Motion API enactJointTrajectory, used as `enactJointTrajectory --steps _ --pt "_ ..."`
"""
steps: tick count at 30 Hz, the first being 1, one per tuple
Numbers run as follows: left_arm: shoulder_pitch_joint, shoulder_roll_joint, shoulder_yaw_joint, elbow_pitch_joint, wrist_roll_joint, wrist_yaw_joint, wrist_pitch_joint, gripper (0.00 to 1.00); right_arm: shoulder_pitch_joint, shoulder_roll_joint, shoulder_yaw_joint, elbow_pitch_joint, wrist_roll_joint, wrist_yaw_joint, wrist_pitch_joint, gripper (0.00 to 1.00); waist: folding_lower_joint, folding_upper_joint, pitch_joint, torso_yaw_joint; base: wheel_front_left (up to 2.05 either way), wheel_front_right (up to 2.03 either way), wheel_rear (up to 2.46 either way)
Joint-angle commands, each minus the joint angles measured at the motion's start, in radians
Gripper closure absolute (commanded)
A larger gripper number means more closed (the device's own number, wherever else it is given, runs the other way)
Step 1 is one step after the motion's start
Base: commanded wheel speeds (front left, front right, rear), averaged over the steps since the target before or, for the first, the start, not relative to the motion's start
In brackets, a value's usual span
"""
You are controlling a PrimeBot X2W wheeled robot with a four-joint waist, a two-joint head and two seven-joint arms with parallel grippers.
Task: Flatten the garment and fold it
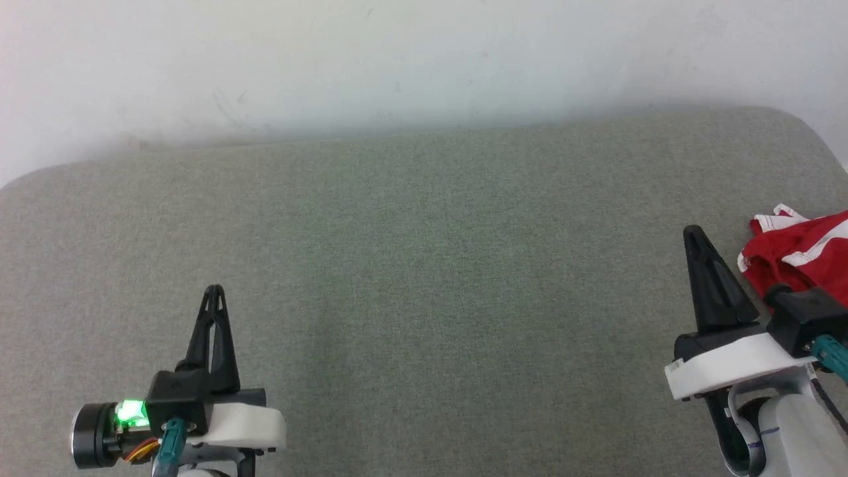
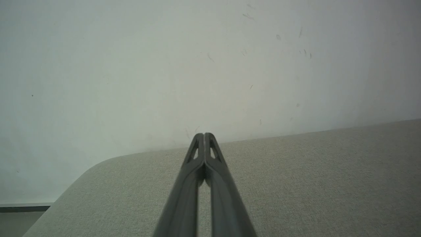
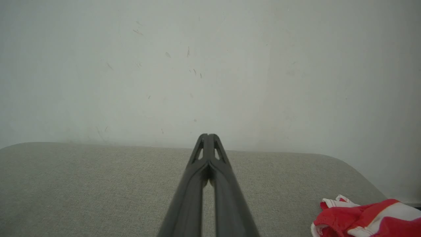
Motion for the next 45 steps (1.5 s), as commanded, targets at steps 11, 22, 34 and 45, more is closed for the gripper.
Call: enactJointTrajectory --steps 11,22,34,45 --pt "-0.004 -0.017 0.016 0.007 0.007 -0.031 0.024 1.0 0.024 0.012 0.0 -0.02 -0.024 0.0 0.024 1.0 0.0 0.0 -0.006 0.004 0.0 0.0 0.0" --pt "-0.006 -0.029 0.025 0.01 0.011 -0.054 0.047 1.0 0.037 0.02 -0.002 -0.032 -0.041 -0.001 0.047 1.0 0.0 0.0 -0.012 0.007 0.0 0.0 0.0" --pt "-0.008 -0.041 0.036 0.014 0.014 -0.078 0.072 1.0 0.051 0.028 -0.003 -0.045 -0.058 -0.001 0.071 1.0 0.0 0.0 -0.018 0.011 0.0 0.0 0.0" --pt "-0.01 -0.053 0.045 0.017 0.017 -0.101 0.094 1.0 0.064 0.036 -0.004 -0.057 -0.074 -0.001 0.094 1.0 0.0 0.0 -0.023 0.014 0.0 0.0 0.0"
